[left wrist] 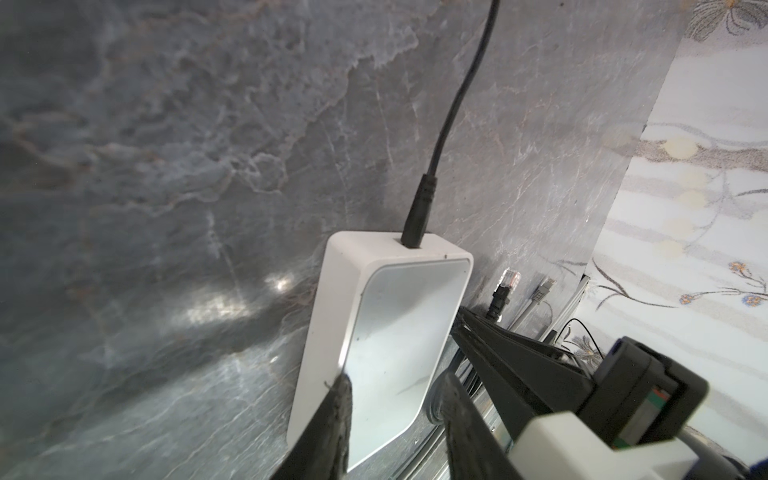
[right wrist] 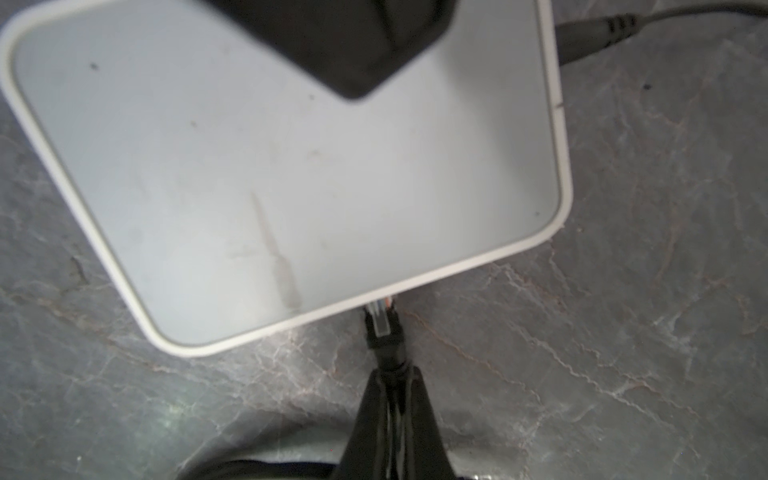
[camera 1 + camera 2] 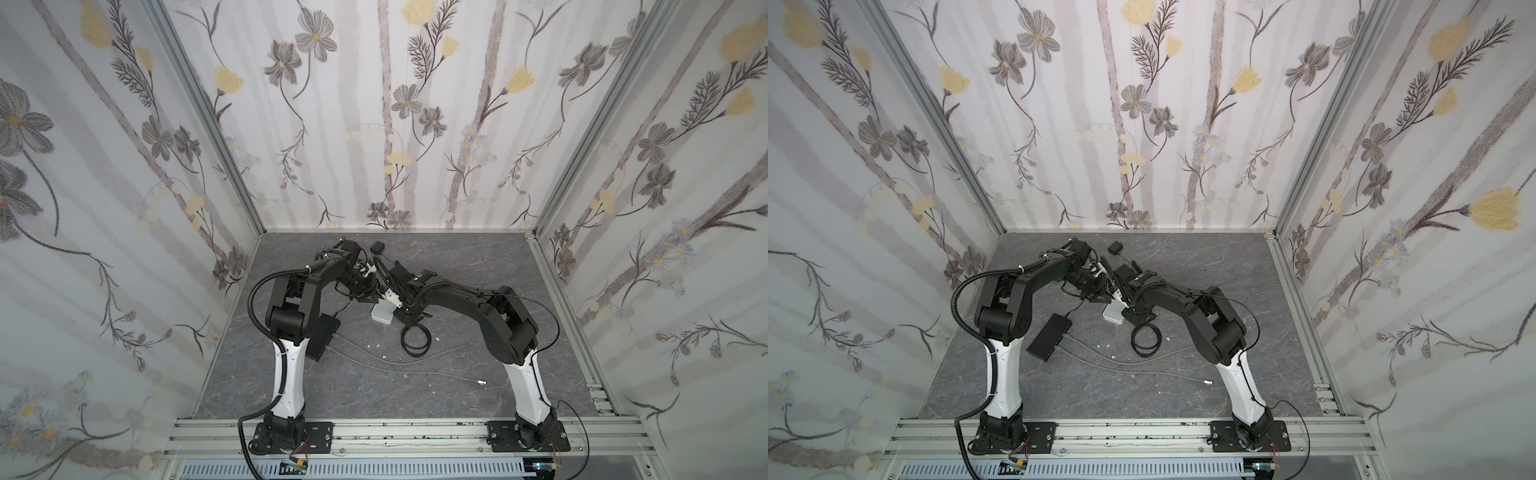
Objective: Insert the plug into the switch port
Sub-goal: 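Push the ethernet plug into the switch port with the right gripper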
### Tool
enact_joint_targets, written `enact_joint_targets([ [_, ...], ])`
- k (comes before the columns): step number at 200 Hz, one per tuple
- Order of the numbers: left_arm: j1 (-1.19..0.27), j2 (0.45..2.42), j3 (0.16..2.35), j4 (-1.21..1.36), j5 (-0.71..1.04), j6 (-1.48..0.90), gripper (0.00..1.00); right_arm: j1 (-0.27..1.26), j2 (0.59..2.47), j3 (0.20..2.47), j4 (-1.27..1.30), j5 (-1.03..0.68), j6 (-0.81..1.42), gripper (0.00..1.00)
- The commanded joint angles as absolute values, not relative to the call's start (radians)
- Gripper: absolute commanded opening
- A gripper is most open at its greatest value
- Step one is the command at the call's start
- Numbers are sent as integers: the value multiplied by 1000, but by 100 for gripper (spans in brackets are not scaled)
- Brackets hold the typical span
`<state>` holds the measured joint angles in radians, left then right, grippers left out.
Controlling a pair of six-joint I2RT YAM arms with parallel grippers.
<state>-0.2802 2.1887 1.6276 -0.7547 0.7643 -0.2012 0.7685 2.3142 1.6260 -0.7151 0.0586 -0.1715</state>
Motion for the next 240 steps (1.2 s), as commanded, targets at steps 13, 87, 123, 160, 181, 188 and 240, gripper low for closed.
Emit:
enact_joint_targets([
  [13,-272,2157,1606,-723,690,-213,39,770,2307,1612,-658,54,-179,0],
  [87,-260,2163,1593,-676,703,-237,39,769,2296,1586,-645,57,-178,0],
  [123,-271,2206,1610,-699,692,-227,37,768,2296,1595,-644,54,-178,0],
  [160,-303,2230,1618,-738,674,-192,35,768,2304,1611,-646,53,-183,0],
  [181,-330,2252,1637,-789,652,-151,35,767,2315,1641,-648,55,-192,0],
  [188,-335,2253,1635,-792,650,-146,35,766,2316,1651,-646,55,-195,0],
  [240,-354,2253,1612,-800,646,-134,34,743,2306,1670,-538,-54,-207,0],
])
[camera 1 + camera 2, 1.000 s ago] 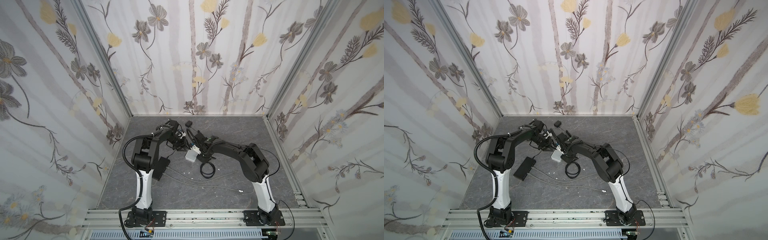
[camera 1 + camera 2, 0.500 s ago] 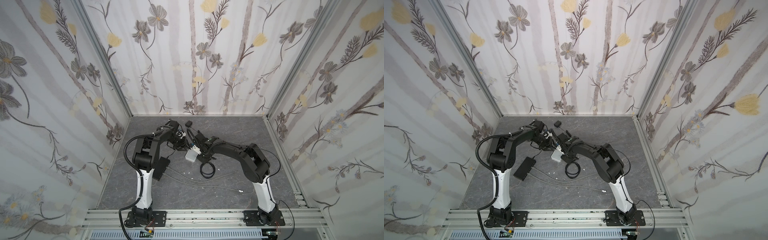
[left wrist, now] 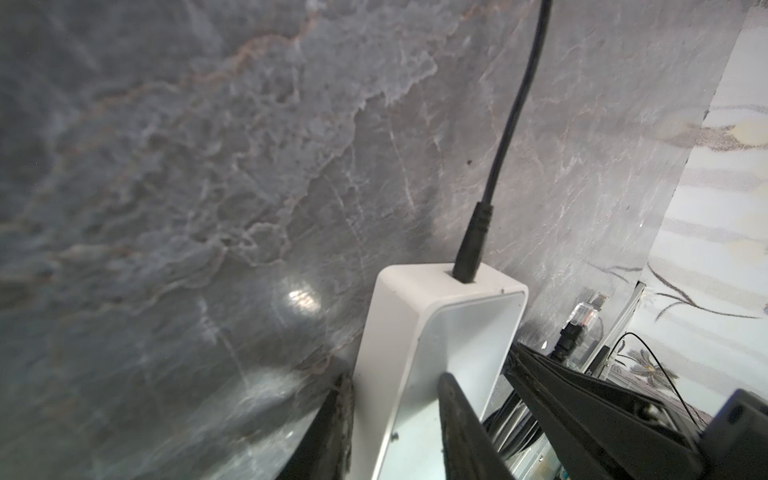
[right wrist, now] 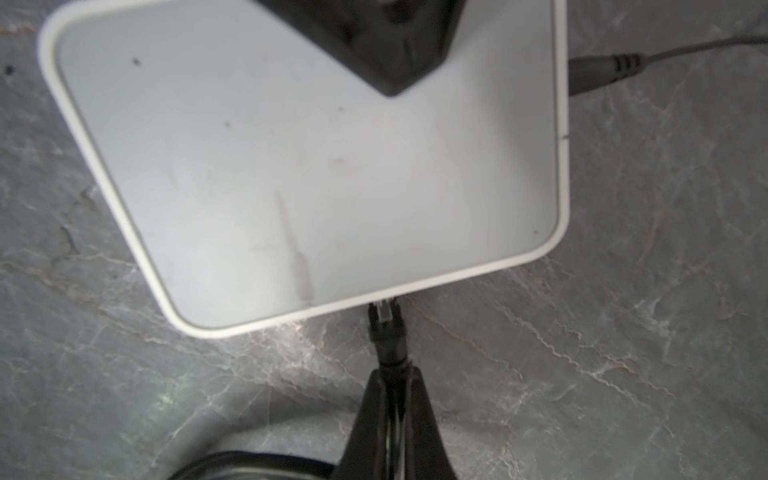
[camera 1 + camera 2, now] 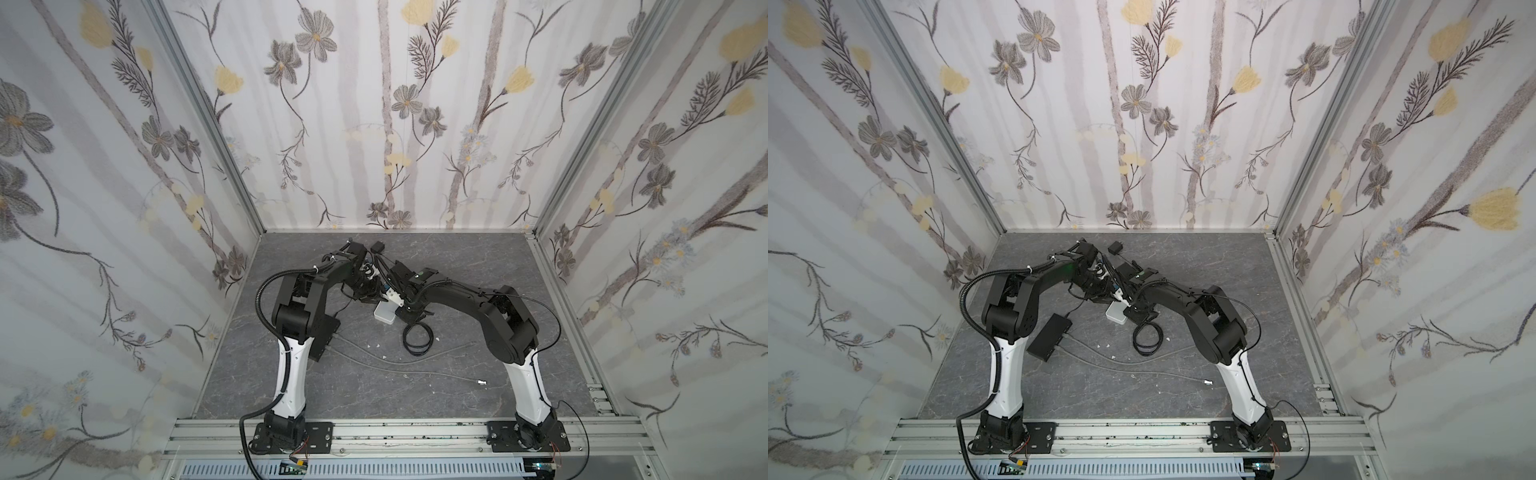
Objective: Insert the plug into the switch port
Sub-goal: 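Push the ethernet plug into the switch port with the right gripper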
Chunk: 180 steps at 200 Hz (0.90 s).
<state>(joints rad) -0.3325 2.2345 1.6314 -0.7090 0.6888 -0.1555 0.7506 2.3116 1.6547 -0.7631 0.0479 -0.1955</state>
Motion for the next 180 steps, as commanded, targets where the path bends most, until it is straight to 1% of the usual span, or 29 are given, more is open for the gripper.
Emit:
enact_joint_targets([
  [1,-354,2252,1612,-799,646,-134,34,744,2306,1669,-537,-57,-208,0],
  [20,-360,2260,1614,-798,649,-131,34,743,2307,1653,-471,-87,-212,0],
  [79,-370,2273,1623,-813,650,-105,33,738,2298,1681,-416,-93,-249,0],
  [101,-371,2275,1624,-812,653,-106,33,736,2277,1676,-375,-135,-254,0],
  [151,-374,2280,1624,-807,666,-108,33,736,2372,1801,-384,-185,-244,0],
  [180,-376,2278,1623,-806,670,-110,33,734,2370,1797,-388,-171,-241,0],
])
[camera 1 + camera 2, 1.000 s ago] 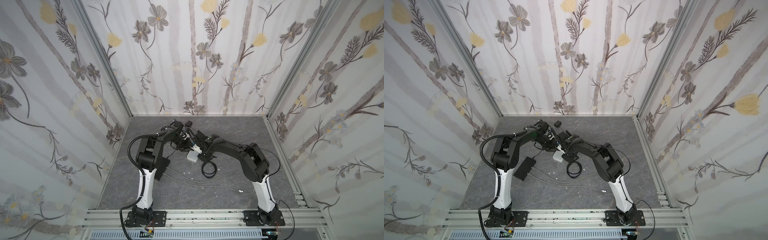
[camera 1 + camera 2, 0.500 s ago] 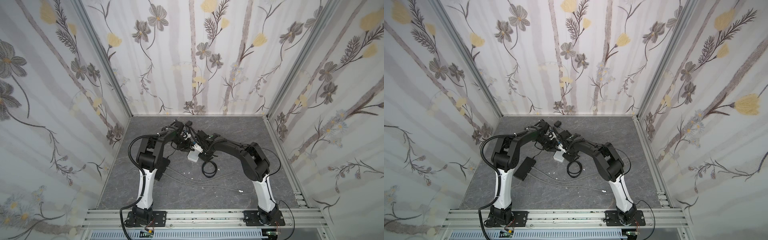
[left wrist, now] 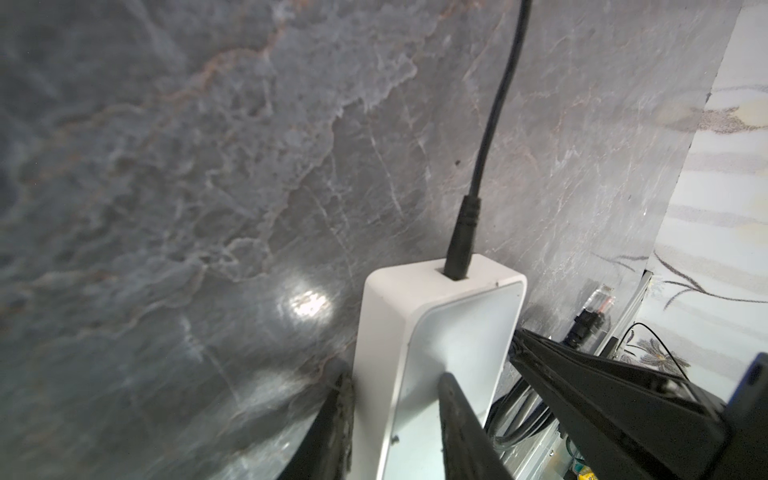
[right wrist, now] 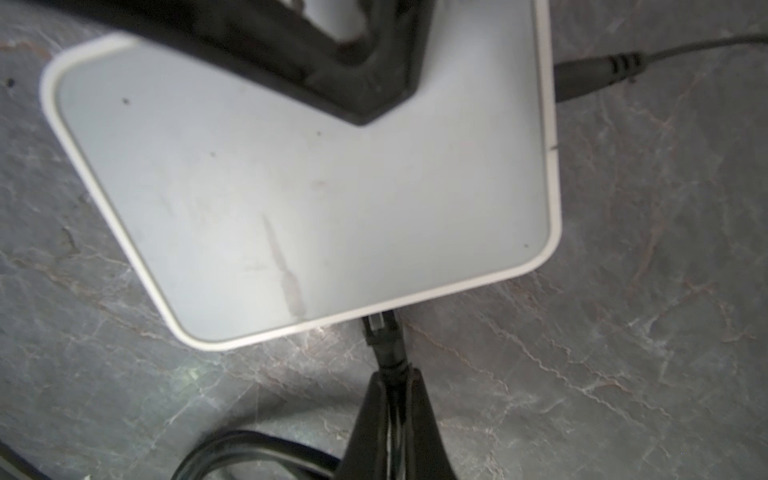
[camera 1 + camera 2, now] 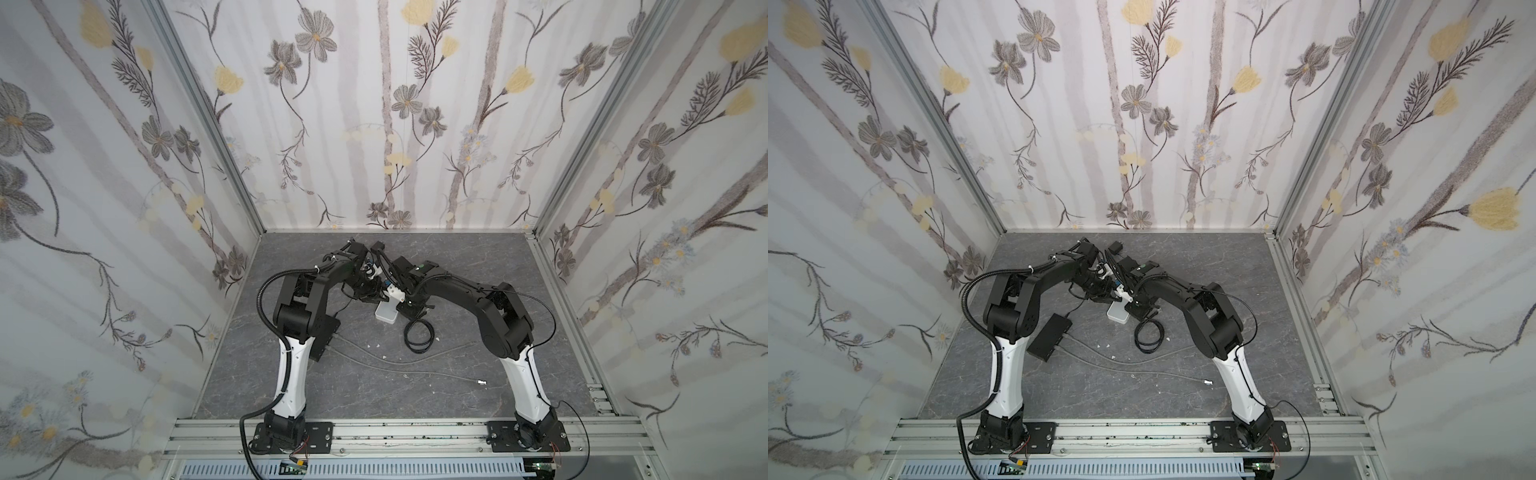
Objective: Insert the plug into the switch port
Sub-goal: 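Push the ethernet plug into the switch port with the right gripper, then open the right gripper and draw it back from the plugged cable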
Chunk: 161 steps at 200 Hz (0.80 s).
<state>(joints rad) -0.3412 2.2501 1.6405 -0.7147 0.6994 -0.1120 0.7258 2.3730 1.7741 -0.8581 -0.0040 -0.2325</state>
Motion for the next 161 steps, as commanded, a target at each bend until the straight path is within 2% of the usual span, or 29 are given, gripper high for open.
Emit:
enact_joint_targets([
  [1,-377,2276,1623,-805,670,-110,33,734,2369,1796,-388,-170,-241,0],
  [56,-376,2260,1624,-790,676,-131,32,729,2277,1616,-383,18,-337,0],
  [72,-376,2258,1626,-787,675,-136,33,729,2268,1578,-390,63,-393,3],
  [111,-375,2248,1623,-761,664,-174,33,724,2259,1550,-400,162,-439,4],
  [120,-374,2247,1623,-760,663,-179,32,721,2249,1543,-403,168,-439,11],
  [137,-372,2243,1624,-761,655,-180,33,716,2210,1503,-390,164,-435,39],
  [161,-365,2238,1628,-759,648,-177,35,711,2132,1412,-358,139,-415,45],
])
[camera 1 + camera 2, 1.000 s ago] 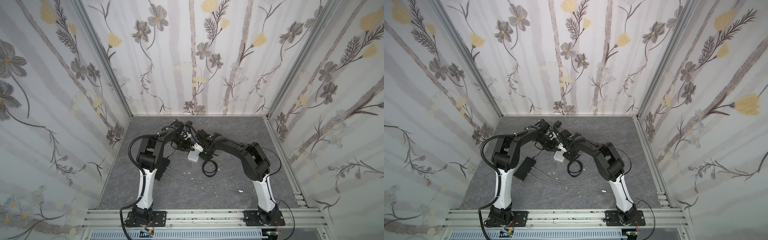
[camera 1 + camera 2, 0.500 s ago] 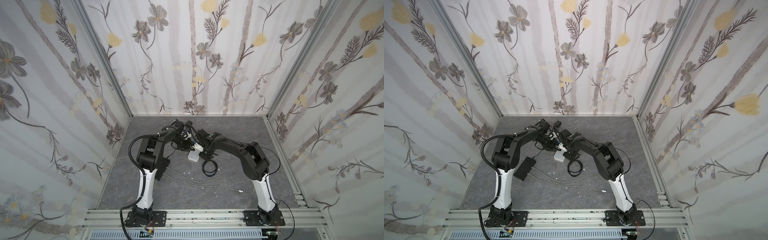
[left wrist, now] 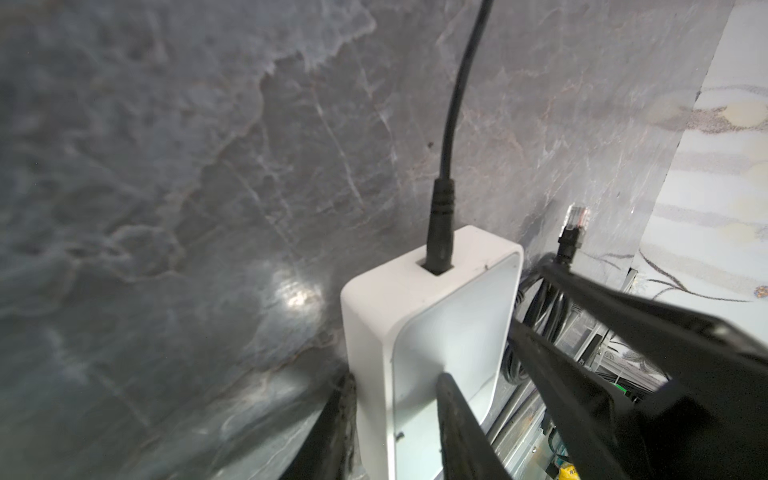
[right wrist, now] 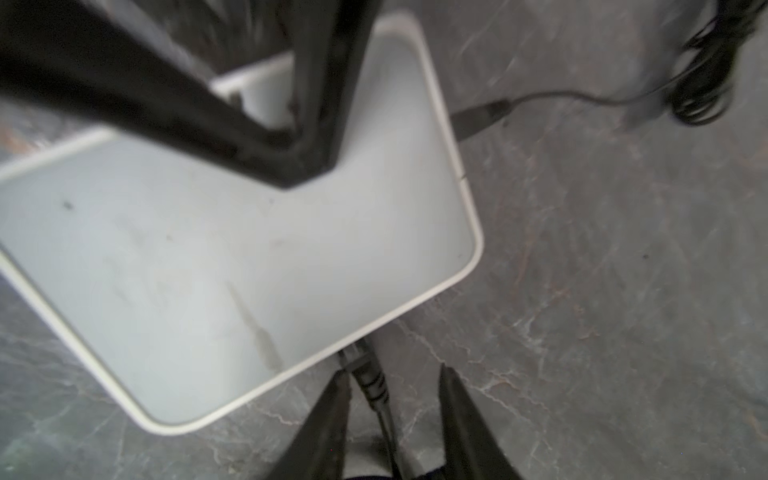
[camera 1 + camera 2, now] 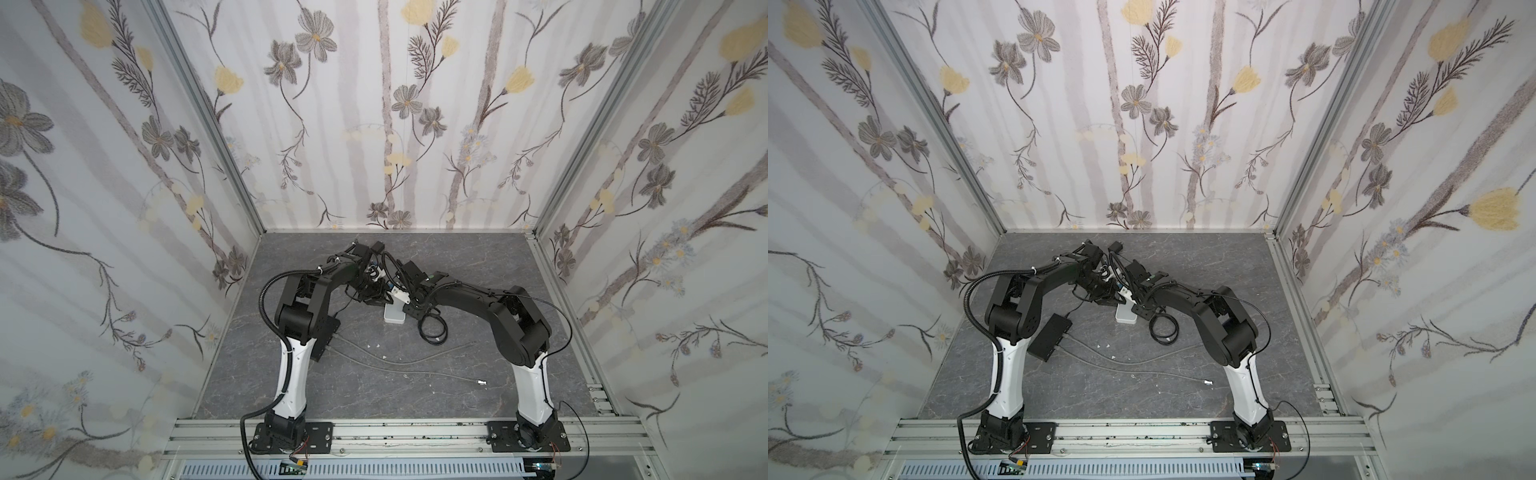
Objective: Insert the plug into the switch port
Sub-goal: 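Open the right gripper and draw it back from the plugged cable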
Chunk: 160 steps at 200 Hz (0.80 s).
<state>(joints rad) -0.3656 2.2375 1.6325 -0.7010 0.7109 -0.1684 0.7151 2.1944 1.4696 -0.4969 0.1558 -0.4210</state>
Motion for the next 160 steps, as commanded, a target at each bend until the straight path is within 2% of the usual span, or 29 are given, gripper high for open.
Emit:
enact_joint_targets([
  [1,-366,2238,1628,-759,649,-177,35,711,2129,1406,-356,138,-413,45],
  [31,-370,2227,1620,-725,661,-185,37,676,2015,1284,-274,81,-263,46],
  [53,-381,2226,1610,-697,684,-208,37,625,1932,1199,-208,-74,-82,47],
  [93,-422,2219,1595,-645,732,-243,38,540,1677,939,-12,-178,122,51],
  [121,-425,2190,1583,-638,721,-240,40,486,1627,872,-35,-169,188,56],
  [160,-426,2193,1611,-689,677,-224,43,466,1611,702,97,-302,380,54],
])
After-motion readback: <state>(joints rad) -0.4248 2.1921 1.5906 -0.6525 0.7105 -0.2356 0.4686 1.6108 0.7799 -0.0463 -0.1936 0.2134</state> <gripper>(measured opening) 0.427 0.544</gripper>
